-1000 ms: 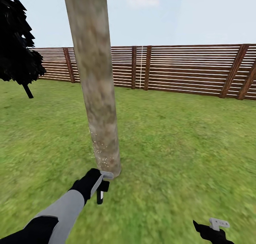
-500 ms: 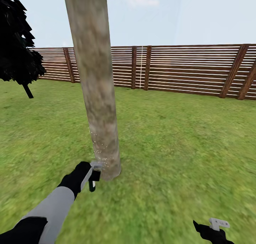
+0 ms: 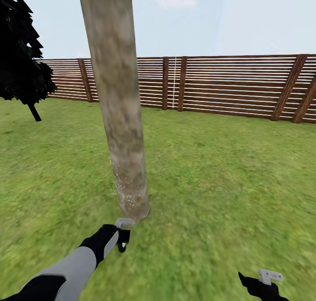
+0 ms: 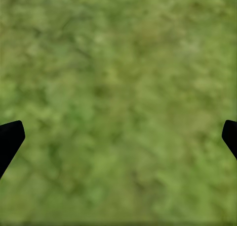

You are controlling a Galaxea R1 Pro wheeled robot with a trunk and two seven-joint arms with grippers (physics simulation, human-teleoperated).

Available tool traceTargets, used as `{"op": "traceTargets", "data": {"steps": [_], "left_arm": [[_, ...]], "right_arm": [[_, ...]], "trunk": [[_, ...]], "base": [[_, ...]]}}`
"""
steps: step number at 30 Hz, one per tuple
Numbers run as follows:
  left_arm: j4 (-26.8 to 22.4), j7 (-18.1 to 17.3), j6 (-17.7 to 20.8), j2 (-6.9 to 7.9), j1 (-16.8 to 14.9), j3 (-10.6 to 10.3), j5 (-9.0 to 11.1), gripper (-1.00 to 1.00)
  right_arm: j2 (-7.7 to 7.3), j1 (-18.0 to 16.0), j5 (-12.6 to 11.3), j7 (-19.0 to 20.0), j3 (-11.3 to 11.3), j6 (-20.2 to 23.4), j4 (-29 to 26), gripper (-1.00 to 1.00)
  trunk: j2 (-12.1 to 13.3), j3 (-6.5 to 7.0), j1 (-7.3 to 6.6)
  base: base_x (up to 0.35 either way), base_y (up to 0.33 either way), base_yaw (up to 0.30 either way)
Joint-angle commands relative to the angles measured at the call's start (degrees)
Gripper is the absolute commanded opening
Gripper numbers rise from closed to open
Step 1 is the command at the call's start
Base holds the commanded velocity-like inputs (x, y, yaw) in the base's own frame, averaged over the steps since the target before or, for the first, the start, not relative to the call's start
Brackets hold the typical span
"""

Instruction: In the garden, pick up the pesticide atomizer on the floor and spray pesticide onto both trees until each tree trunk is fully covered.

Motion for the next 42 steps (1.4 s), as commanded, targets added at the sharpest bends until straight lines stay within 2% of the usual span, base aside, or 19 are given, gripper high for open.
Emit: {"op": "traceTargets", "data": {"steps": [1, 5, 8, 10, 18, 32, 37, 39, 41, 42], "left_arm": [[-0.9, 0.1, 0.1, -0.31, 0.0, -0.1, -0.2, -1.0], [-1.9, 0.8, 0.2, -0.47, 0.0, 0.0, 0.0, -1.0], [-1.9, 5.2, 0.3, -0.67, 0.0, 0.0, 0.2, -1.0], [-1.9, 5.7, 0.4, -0.75, 0.0, 0.1, 0.3, -1.0], [-2.3, 5.7, 0.3, -0.72, 0.0, 0.3, 0.3, -1.0], [-2.7, 5.7, 0.3, -0.69, 0.0, 0.4, 0.4, -1.0], [-3.0, 5.7, 0.2, -1.12, 0.0, 0.0, 0.4, -1.0], [-6.3, 5.8, 0.7, -1.82, 0.0, -0.1, 0.4, -1.0], [-9.6, 5.9, 3.9, -2.47, -0.1, -0.2, 0.4, -1.0], [-12.5, 5.9, 7.3, -2.8, -0.1, -0.1, 0.4, -1.0]], "right_arm": [[0.0, 0.0, 0.0, 0.0, 0.0, 0.0, 0.0, 1.0], [0.0, 0.0, -0.1, 0.1, 0.0, 0.0, -0.1, 1.0], [0.0, 0.0, -0.1, 0.1, 0.0, 0.0, -0.1, 1.0], [-0.03, 0.0, 0.0, 0.1, 0.0, 0.0, -0.1, 1.0], [-0.02, 0.0, 0.2, 0.1, 0.0, 0.0, -0.1, 1.0], [0.0, 0.0, 0.3, 0.1, 0.0, 0.0, -0.1, 1.0], [0.0, 0.0, 0.3, 0.1, 0.0, 0.0, -0.1, 1.0], [0.0, 0.0, 0.2, 0.1, 0.0, -0.1, -0.1, 1.0], [0.0, 0.0, 0.2, 0.1, 0.0, -0.1, -0.1, 1.0], [0.0, 0.0, 0.2, 0.1, 0.0, -0.1, -0.1, 1.0]], "trunk": [[0.0, 0.0, 0.0], [0.0, 0.0, 0.0], [0.0, 0.0, 0.0], [0.0, 0.0, 0.0], [0.0, 0.0, 0.0], [0.0, 0.0, 0.0], [0.0, 0.0, 0.0], [0.0, 0.0, 0.0], [0.0, 0.0, 0.0], [0.0, 0.0, 0.0]], "base": [[0.0, 0.0, 0.0], [0.0, -0.183, 0.023], [0.0, -0.268, 0.176], [-0.047, -0.272, 0.045], [-0.035, -0.267, 0.016], [0.057, -0.273, 0.268], [0.0, -0.088, 0.154], [0.0, -0.003, 0.007], [0.0, -0.001, 0.002], [0.0, 0.0, 0.0]]}}
